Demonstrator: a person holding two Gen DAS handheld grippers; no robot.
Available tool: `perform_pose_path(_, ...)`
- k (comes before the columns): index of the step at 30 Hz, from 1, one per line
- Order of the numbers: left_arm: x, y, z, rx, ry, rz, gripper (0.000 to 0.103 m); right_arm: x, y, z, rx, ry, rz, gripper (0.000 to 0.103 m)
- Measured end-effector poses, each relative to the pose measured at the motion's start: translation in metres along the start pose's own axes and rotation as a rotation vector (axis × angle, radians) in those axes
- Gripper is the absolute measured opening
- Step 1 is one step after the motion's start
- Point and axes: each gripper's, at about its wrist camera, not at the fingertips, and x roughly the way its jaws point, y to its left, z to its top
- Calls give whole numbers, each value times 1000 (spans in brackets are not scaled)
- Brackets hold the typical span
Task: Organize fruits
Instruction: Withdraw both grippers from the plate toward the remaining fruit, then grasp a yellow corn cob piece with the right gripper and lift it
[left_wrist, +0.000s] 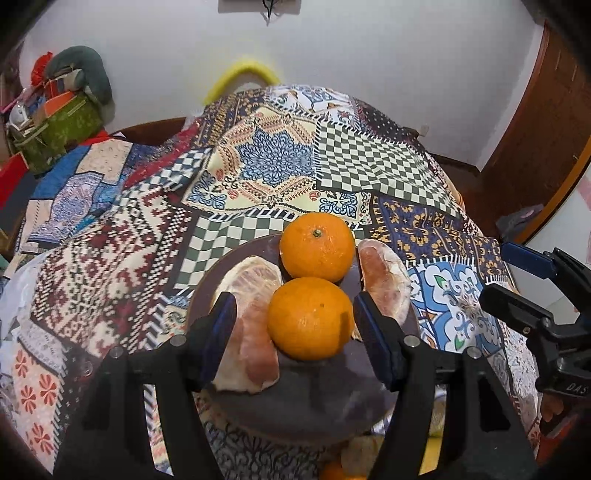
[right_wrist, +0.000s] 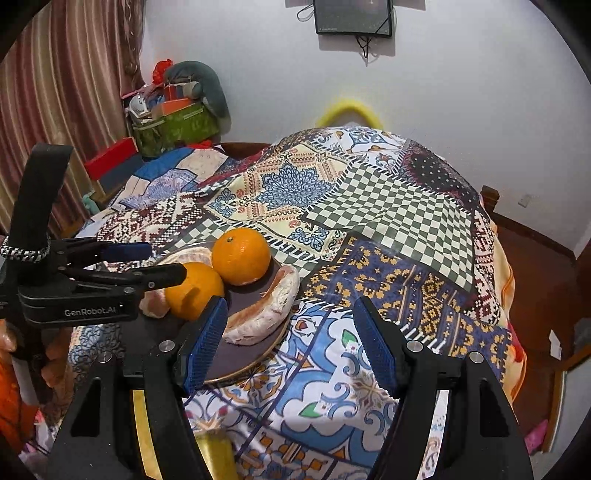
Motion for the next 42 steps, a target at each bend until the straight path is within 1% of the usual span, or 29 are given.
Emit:
perform_pose_path(7, -43, -7, -15, 27, -46, 15, 66, -30, 17, -4, -19, -36, -10, 68)
perform_pose_path(10, -63, -12, -22, 40, -70, 19, 66, -42, 25, -8, -25, -47, -12, 71)
perform_pose_path(12, -74, -14, -25, 48, -83, 19, 66, -50, 31, -10, -37, -52, -16, 72)
perform_pose_path(16, -100, -19, -34, 52, -127, 17, 71, -60, 41, -14, -51, -60, -19, 72)
perform_pose_path(18, -109, -20, -39, 51, -141, 15, 72, -63, 45, -18, -50, -58, -18, 72)
perform_pose_path(21, -118, -19, -50, 45, -146, 9, 73, -63, 50, -22, -45, -48, -12, 72)
perform_pose_path(27, -123, -15, -71, 35, -125, 7, 73, -63, 64, -36, -63, -17, -11, 72)
perform_pose_path(33, -118, -7, -88, 13, -94, 6, 73, -54, 77, -49, -87, 24, -4, 72)
perform_pose_path(42, -95, 5, -109, -6, -23, 19, 73, -17, 77, -61, -55, 123, 28, 72)
